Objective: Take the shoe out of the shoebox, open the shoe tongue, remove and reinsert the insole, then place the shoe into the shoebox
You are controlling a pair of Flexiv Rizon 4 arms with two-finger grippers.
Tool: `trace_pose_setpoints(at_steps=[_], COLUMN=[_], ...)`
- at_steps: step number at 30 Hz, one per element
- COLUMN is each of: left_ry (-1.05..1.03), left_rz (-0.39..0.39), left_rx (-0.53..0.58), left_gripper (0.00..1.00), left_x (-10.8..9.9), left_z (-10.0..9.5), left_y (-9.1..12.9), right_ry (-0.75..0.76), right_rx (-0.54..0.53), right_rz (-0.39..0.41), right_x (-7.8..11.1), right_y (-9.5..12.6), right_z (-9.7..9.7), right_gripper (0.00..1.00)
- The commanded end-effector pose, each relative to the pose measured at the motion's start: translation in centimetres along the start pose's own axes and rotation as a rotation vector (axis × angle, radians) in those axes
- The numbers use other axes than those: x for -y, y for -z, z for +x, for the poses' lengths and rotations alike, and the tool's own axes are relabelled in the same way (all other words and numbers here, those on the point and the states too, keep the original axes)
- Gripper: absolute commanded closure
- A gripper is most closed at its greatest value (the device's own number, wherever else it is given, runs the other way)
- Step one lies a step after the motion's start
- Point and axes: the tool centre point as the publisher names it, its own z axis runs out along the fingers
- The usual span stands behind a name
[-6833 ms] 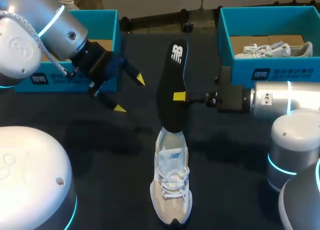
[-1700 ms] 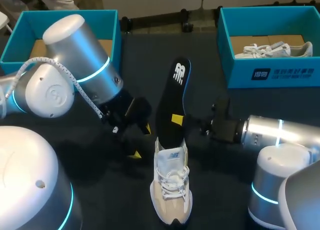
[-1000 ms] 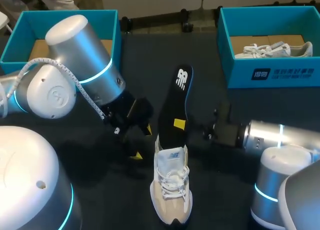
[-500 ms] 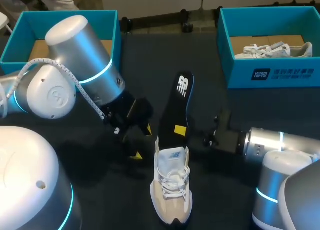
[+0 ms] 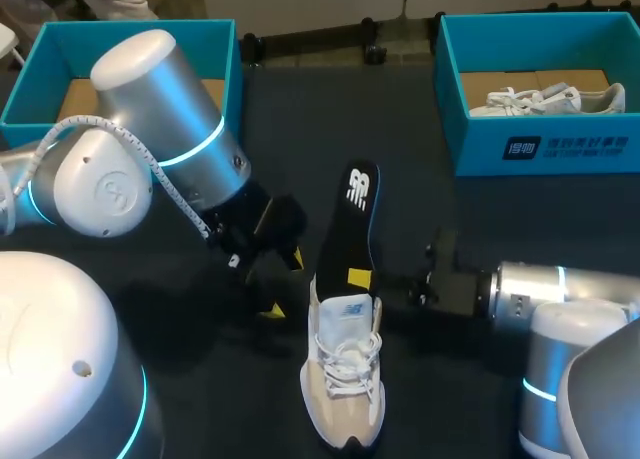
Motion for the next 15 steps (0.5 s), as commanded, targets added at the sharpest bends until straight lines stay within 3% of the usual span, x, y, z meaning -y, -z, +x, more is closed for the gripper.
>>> trace_pose_setpoints(at_steps=[1, 15], left_ry=[0.0, 0.0], left_rz=[-0.003, -0.003], left_rx=[0.002, 0.002], left_gripper=[0.0, 0.0], left_x=[0.0, 0.0], left_z=[0.1, 0.1], left_y=[-0.1, -0.1], right_ry=[-0.002, -0.022], right_rx=[0.005, 0.0], right_rz=[0.024, -0.005], right_x=[0.6, 2.9], right_y=[0.0, 0.3], right_z=[0.2, 0.7], right_gripper=[1.0, 1.0])
